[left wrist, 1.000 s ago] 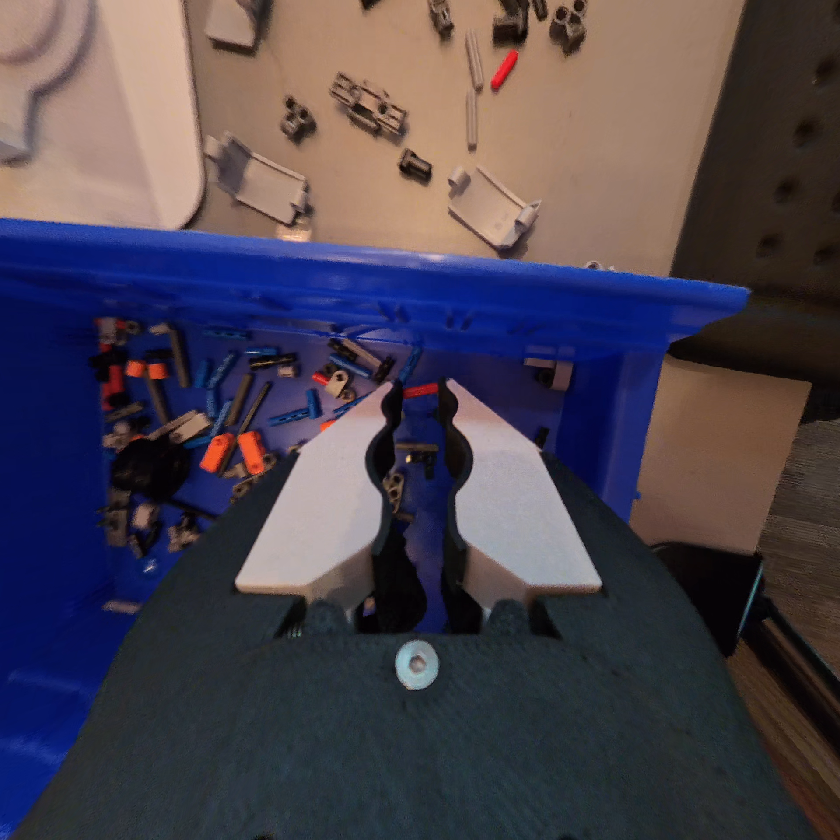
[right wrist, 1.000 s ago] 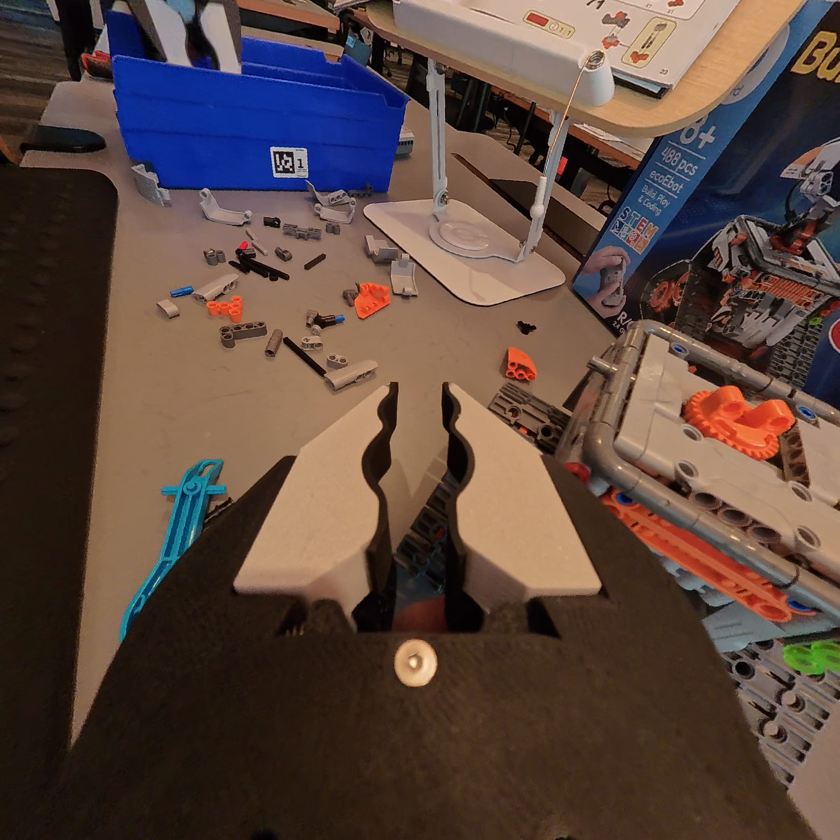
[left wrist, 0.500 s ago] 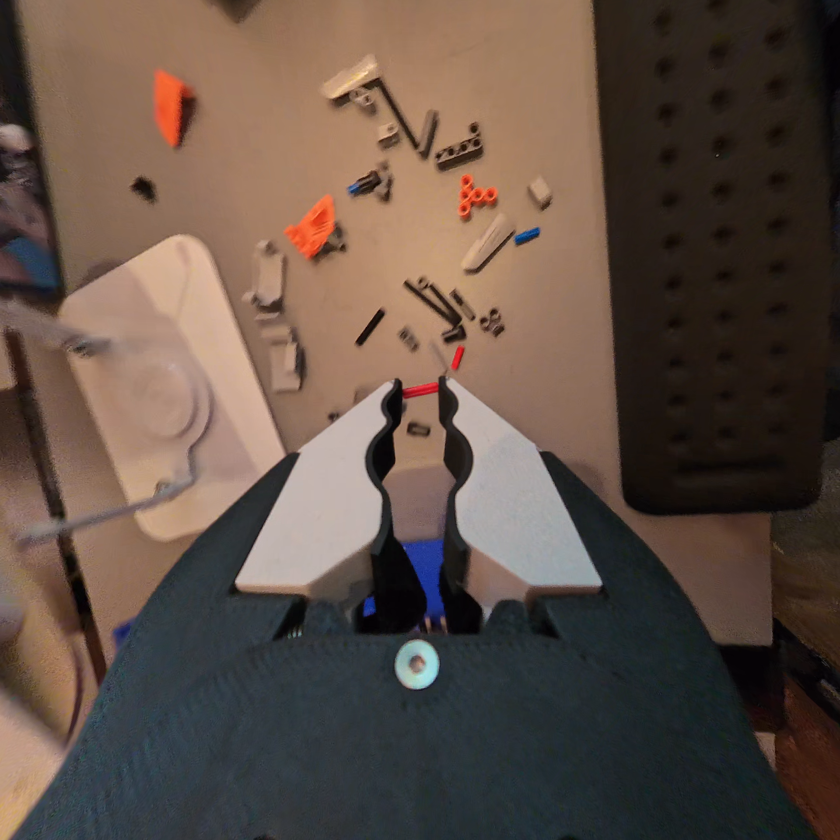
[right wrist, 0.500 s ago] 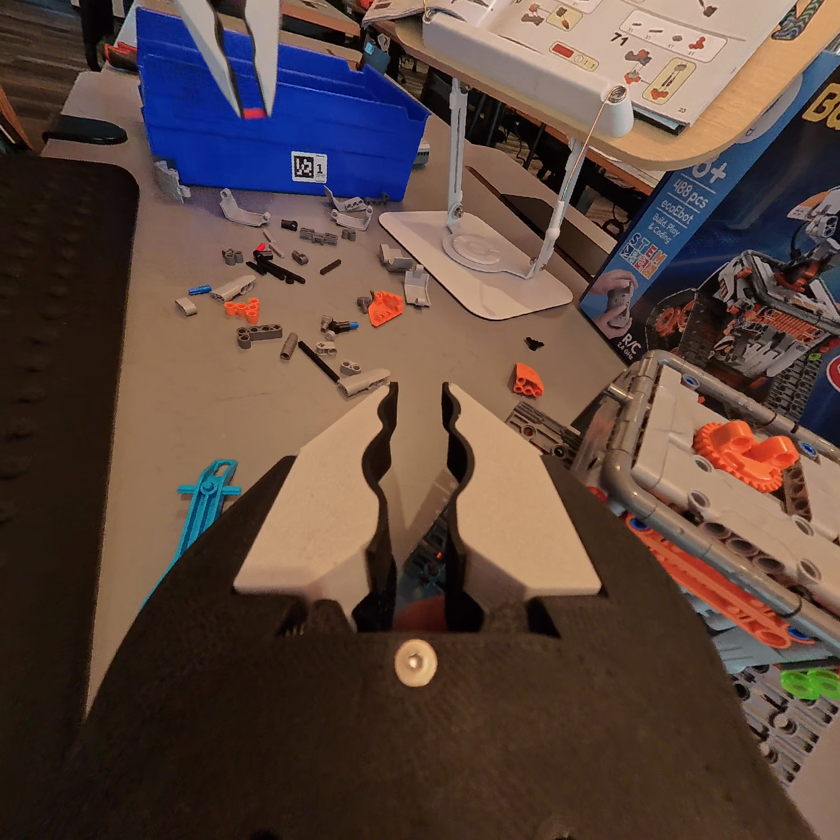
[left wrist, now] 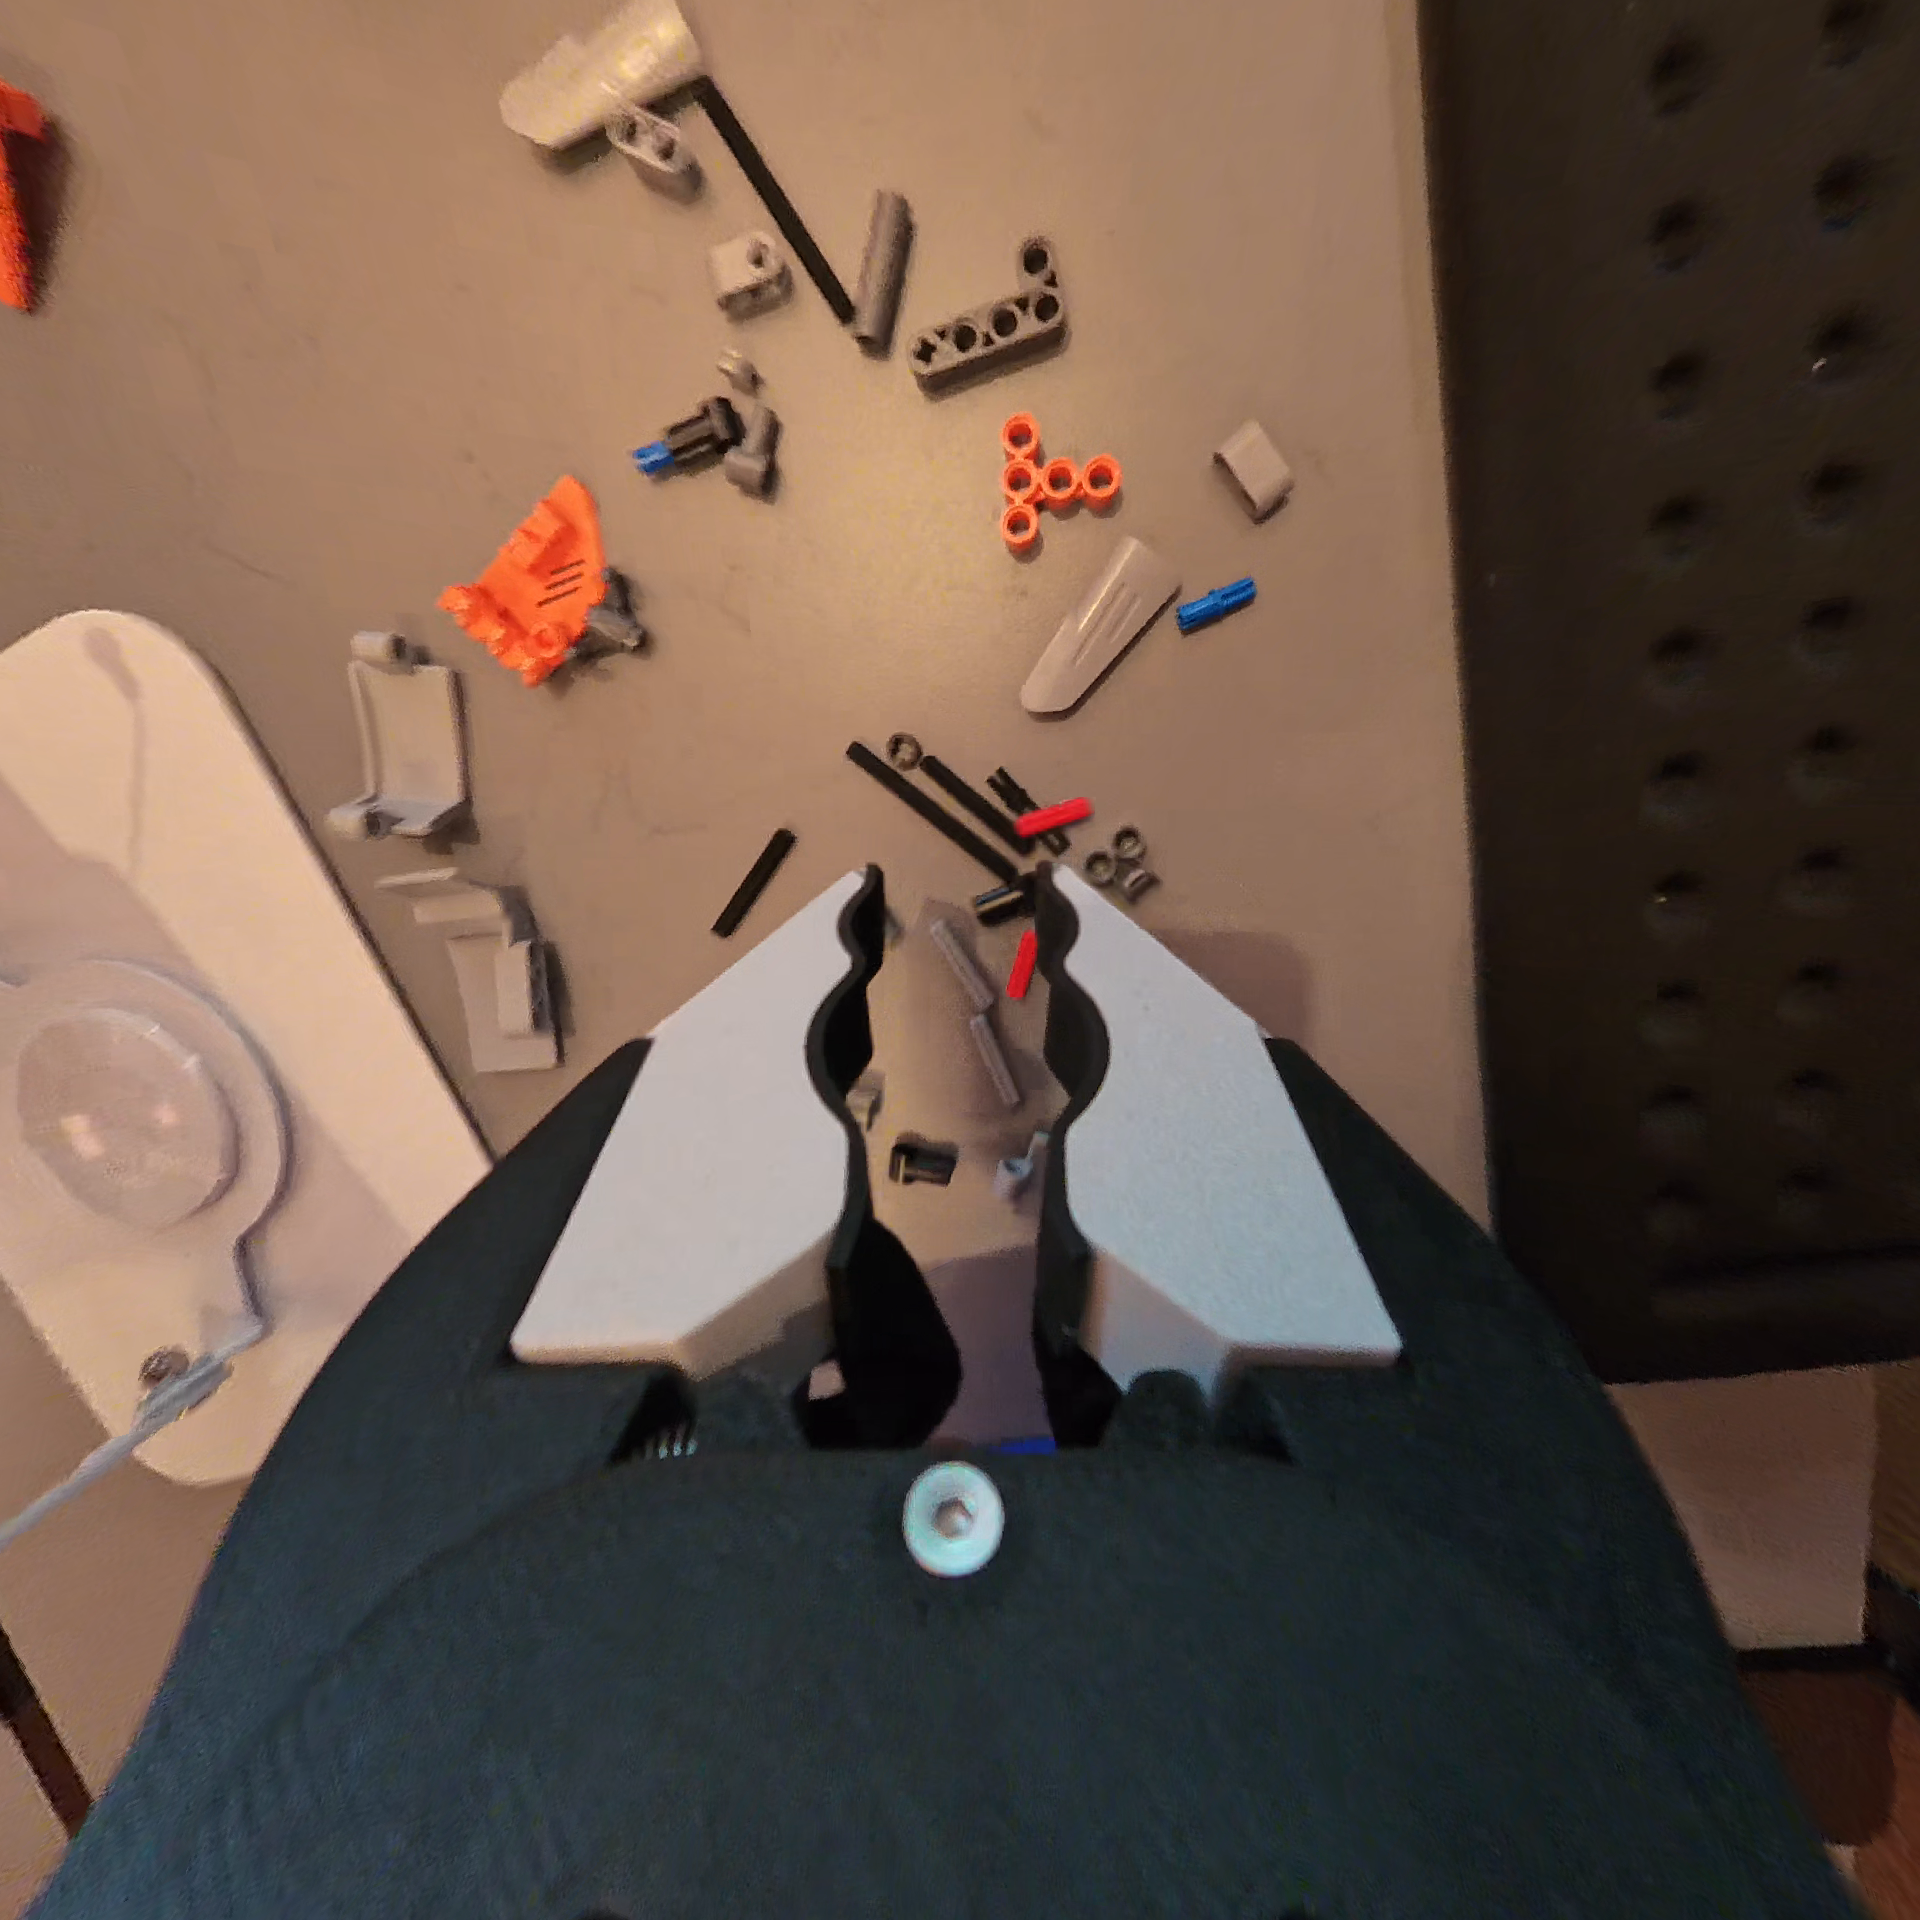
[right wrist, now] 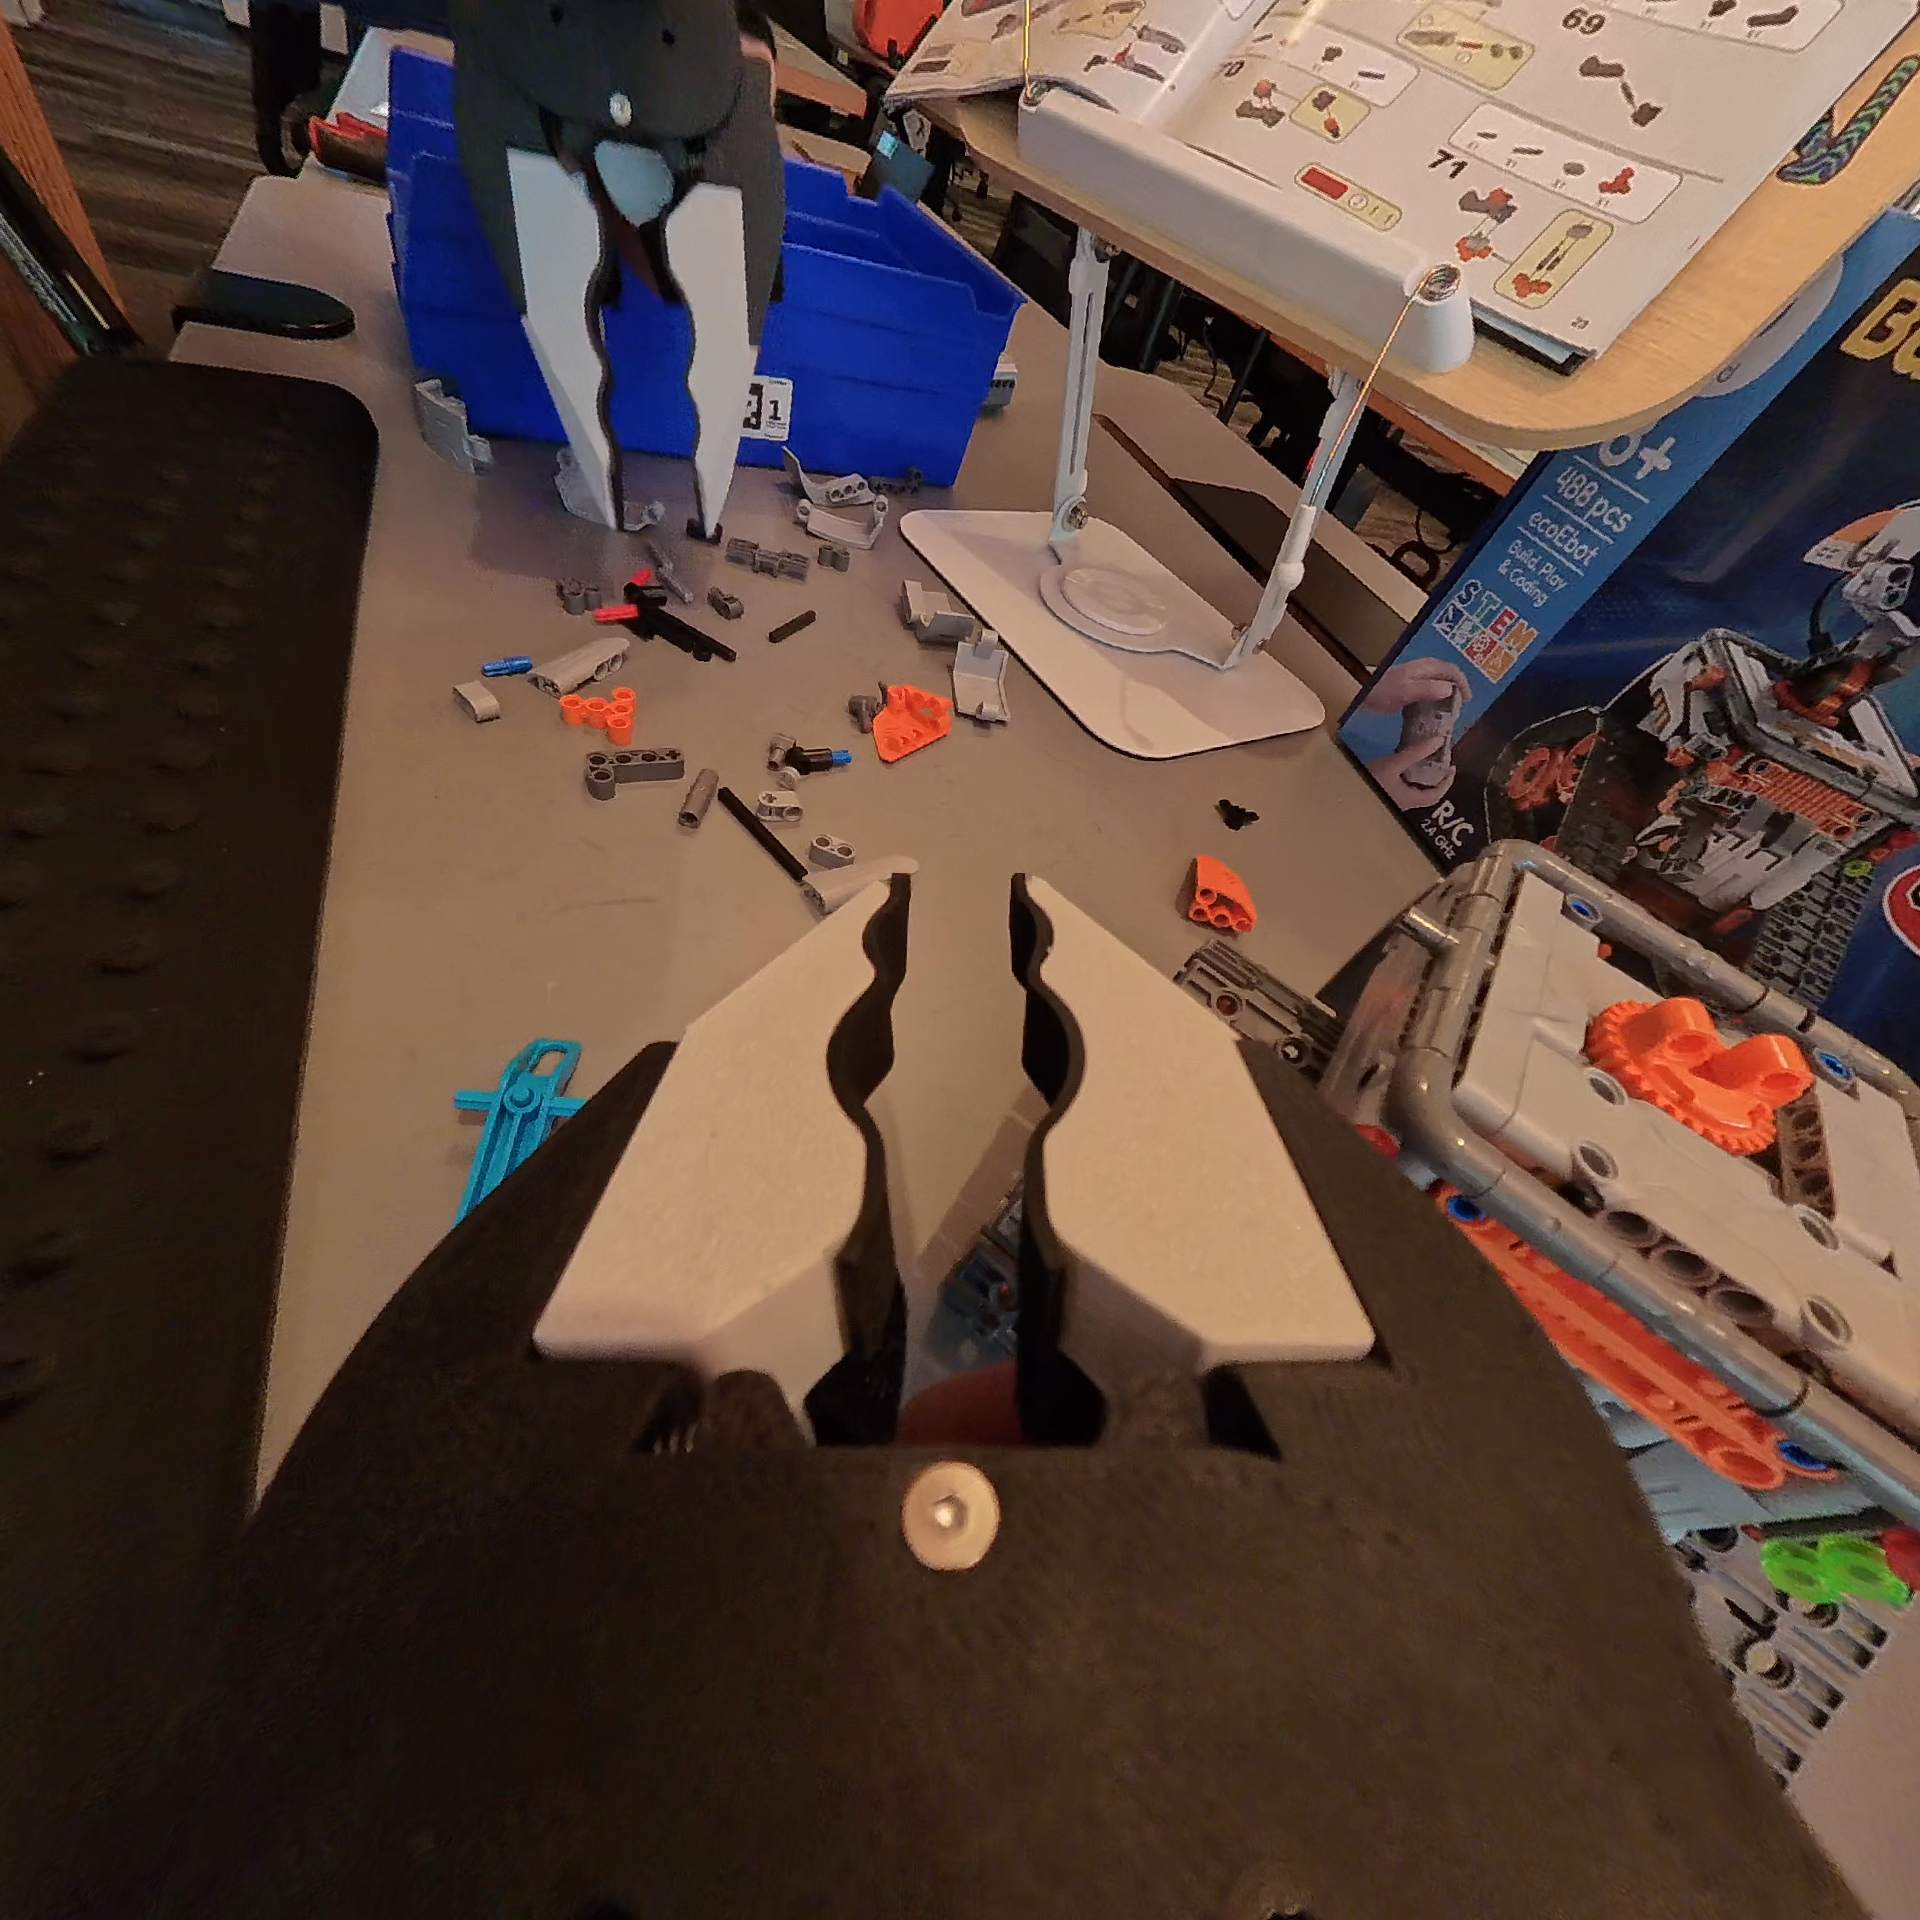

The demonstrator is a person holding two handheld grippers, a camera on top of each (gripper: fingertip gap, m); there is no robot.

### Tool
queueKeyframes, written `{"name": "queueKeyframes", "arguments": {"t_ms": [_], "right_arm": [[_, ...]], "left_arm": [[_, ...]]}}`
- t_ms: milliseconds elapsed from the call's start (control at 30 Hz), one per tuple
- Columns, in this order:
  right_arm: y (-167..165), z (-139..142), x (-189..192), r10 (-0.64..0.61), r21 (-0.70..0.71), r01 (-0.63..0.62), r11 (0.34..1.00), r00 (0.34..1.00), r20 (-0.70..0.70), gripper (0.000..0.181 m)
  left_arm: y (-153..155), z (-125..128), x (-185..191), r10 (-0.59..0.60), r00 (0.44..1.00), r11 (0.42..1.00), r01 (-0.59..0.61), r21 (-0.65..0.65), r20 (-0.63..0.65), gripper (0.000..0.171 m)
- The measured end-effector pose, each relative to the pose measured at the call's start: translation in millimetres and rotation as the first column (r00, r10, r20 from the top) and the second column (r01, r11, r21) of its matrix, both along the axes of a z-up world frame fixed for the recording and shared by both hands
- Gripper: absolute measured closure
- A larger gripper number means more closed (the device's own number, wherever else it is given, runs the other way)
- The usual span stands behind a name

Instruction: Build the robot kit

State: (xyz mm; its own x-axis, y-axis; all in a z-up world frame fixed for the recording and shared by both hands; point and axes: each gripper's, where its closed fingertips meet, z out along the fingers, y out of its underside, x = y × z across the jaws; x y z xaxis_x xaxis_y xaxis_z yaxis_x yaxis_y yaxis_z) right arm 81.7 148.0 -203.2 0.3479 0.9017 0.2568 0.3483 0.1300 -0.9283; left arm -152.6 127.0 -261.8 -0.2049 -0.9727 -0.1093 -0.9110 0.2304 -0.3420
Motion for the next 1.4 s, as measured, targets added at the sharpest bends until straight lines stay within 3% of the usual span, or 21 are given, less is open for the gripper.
{"name": "queueKeyframes", "arguments": {"t_ms": [133, 233, 367, 433, 567, 667, 800, 1000, 1400], "right_arm": [[-0.1, 2.7, 1.3, -0.003, 0.005, 0.003, 1.000, 1.000, -0.010, 0.164], [-0.1, 3.0, 1.4, -0.003, 0.007, 0.003, 1.000, 1.000, -0.010, 0.164], [0.4, 1.9, 0.7, 0.000, 0.000, 0.000, 1.000, 1.000, -0.011, 0.164], [1.0, -0.2, 0.2, 0.000, -0.005, 0.000, 1.000, 1.000, -0.004, 0.164], [2.8, -3.0, 0.9, -0.008, -0.014, 0.008, 1.000, 1.000, 0.000, 0.164], [5.3, -5.3, 2.3, -0.019, -0.023, 0.019, 1.000, 1.000, 0.002, 0.164], [7.6, -7.6, 2.9, -0.027, -0.031, 0.028, 0.999, 1.000, 0.008, 0.164], [9.8, -11.2, 3.5, -0.035, -0.039, 0.036, 0.999, 0.999, 0.018, 0.164], [10.5, -12.2, 4.2, -0.039, -0.042, 0.040, 0.998, 0.999, 0.021, 0.164]], "left_arm": [[11.4, 53.2, -23.9, 0.072, 0.992, 0.995, -0.079, 0.058, 0.105, 0.148], [16.5, 93.1, -64.4, 0.146, 0.977, 0.981, -0.163, 0.103, 0.157, 0.153], [15.9, 118.9, -129.6, 0.279, 0.942, 0.951, -0.299, 0.085, 0.188, 0.156], [4.3, 108.1, -153.5, 0.316, 0.936, 0.948, -0.317, -0.016, 0.155, 0.155], [-1.9, 51.5, -183.4, 0.377, 0.926, 0.918, -0.371, -0.140, 0.019, 0.152], [-5.4, 16.4, -188.9, 0.363, 0.930, 0.915, -0.367, -0.170, -0.051, 0.150], [-9.4, -12.5, -188.7, 0.316, 0.942, 0.931, -0.331, -0.153, -0.110, 0.148], [-10.0, -29.2, -181.4, 0.291, 0.952, 0.944, -0.302, -0.130, -0.097, 0.147], [-6.7, -27.6, -176.1, 0.267, 0.963, 0.956, -0.271, -0.117, -0.046, 0.158]]}}
